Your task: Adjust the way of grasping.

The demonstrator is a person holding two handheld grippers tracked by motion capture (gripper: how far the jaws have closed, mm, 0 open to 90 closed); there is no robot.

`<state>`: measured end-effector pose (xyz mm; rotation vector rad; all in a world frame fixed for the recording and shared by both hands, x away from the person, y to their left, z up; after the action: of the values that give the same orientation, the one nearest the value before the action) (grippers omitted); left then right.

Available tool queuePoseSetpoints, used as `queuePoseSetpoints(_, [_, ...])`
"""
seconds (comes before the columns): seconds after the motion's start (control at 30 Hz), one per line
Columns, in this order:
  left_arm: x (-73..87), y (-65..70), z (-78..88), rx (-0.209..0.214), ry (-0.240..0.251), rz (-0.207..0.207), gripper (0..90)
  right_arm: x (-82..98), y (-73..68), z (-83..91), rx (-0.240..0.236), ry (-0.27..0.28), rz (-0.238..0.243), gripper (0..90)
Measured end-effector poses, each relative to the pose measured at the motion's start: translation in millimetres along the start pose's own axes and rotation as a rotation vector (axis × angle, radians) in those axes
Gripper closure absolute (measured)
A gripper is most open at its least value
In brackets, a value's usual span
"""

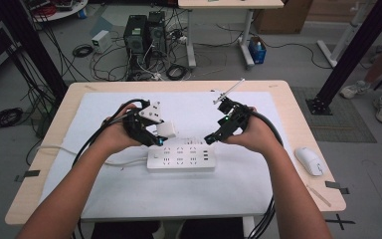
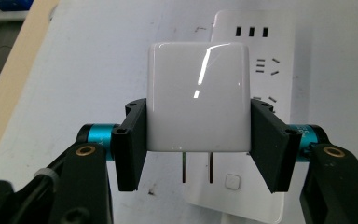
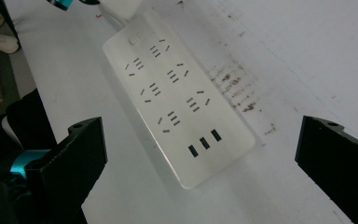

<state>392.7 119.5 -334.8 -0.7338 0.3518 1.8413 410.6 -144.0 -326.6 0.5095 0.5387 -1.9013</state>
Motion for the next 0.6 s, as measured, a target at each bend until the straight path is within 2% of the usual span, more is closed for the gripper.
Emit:
queuePoseSetpoints(0.03, [-0.5,1.0,-1.2,0.008,0.001,-0.001,42.6,-1.1,-0.4,-2.5,-0.008,0.008,-0.007,1.4])
queuePoseSetpoints(0.07, [-1.0,2.4,-2.7,0.002,0.006,-0.005,42.6,-3.5,-0.7,-7.2,-0.035,0.040,-0.026,1.4])
queuePoseSetpoints(0.17, [-1.3,3.1,-3.6,0.008,0.004,-0.005,42.6,-4.8,-0.3,-9.5,-0.046,0.061,-0.037,1.4])
queuePoseSetpoints(0.2, [-1.6,4.4,-4.8,0.001,0.008,-0.013,42.6,-7.6,1.2,-16.6,-0.077,0.107,-0.061,2.0])
queuePoseSetpoints(0.4, [-3.8,9.1,-7.1,-0.003,0.030,-0.024,42.5,-11.9,0.9,-27.8,-0.096,0.121,-0.080,2.1])
queuePoseSetpoints(0.6, [-6.4,13.1,-9.4,-0.001,0.045,-0.034,42.6,-19.3,-0.3,-35.2,-0.136,0.178,-0.112,3.6])
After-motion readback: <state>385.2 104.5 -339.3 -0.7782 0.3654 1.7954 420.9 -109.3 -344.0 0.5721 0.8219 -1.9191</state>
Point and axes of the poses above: each handheld gripper's, and its own axes: z roughly backward along the jaws, x roughly out of its underside, y roughly to its right, the point moved 2 cm from there along -z, roughly forward along the jaws, and after that the axes turned 12 degrees about z, right-handed, at the moved point
